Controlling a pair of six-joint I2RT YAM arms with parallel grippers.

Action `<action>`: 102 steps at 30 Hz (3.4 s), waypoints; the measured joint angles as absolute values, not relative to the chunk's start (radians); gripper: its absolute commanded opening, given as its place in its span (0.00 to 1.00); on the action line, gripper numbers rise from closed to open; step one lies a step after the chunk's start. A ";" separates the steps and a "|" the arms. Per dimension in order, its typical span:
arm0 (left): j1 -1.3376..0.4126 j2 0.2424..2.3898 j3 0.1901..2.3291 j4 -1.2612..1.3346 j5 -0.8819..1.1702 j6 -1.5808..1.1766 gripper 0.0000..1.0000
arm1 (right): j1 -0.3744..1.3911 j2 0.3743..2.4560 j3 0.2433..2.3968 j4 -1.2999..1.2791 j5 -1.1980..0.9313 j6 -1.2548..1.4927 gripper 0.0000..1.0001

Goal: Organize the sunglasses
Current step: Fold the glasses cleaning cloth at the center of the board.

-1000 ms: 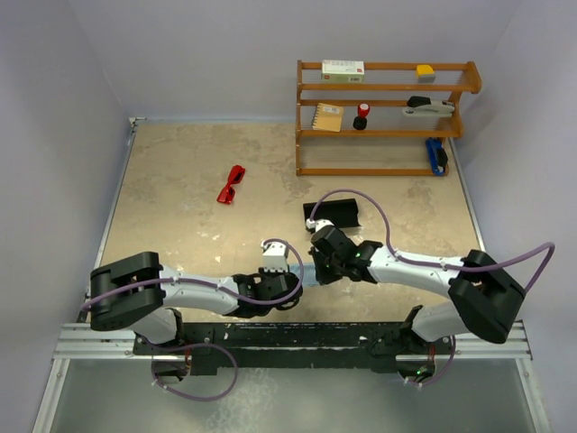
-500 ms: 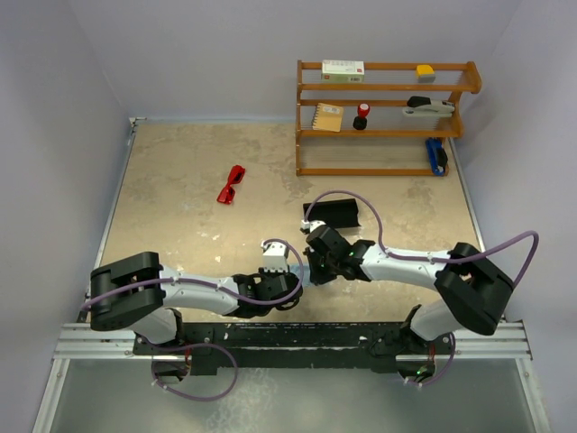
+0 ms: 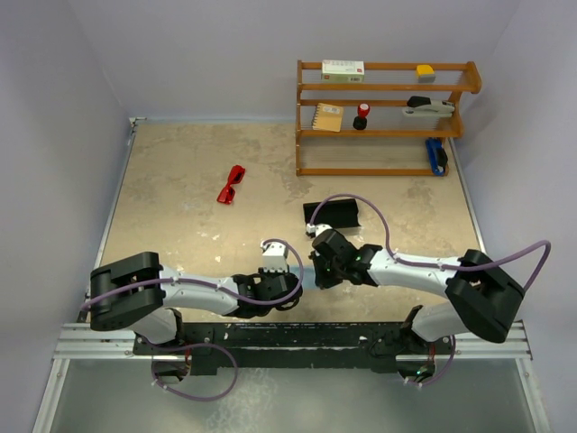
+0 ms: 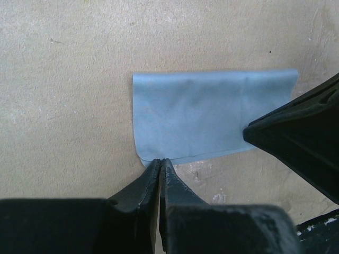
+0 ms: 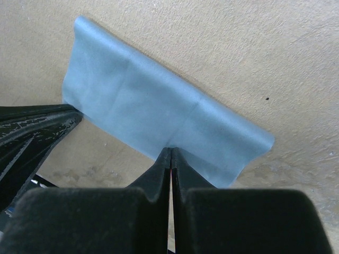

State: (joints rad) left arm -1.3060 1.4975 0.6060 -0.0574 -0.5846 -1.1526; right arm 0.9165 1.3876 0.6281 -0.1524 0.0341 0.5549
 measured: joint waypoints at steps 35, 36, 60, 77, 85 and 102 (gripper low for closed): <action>-1.311 1.454 0.638 -0.207 -0.635 -1.148 0.00 | 0.918 1.341 0.603 -0.199 0.065 0.558 0.00; -1.310 1.455 0.646 -0.206 -0.636 -1.141 0.00 | 0.918 1.341 0.603 -0.199 0.065 0.558 0.00; -1.254 1.583 0.714 -0.070 -0.534 -1.074 0.00 | 0.918 1.344 0.604 -0.197 0.064 0.558 0.00; -1.299 1.542 0.678 -0.090 -0.473 -1.164 0.00 | 0.918 1.356 0.609 -0.182 0.060 0.570 0.00; -1.305 1.500 0.674 -0.182 -0.469 -1.182 0.07 | 0.918 1.356 0.609 -0.182 0.061 0.572 0.00; -1.226 1.457 0.756 -0.338 -0.527 -1.193 0.29 | 0.918 1.361 0.609 -0.166 0.066 0.574 0.00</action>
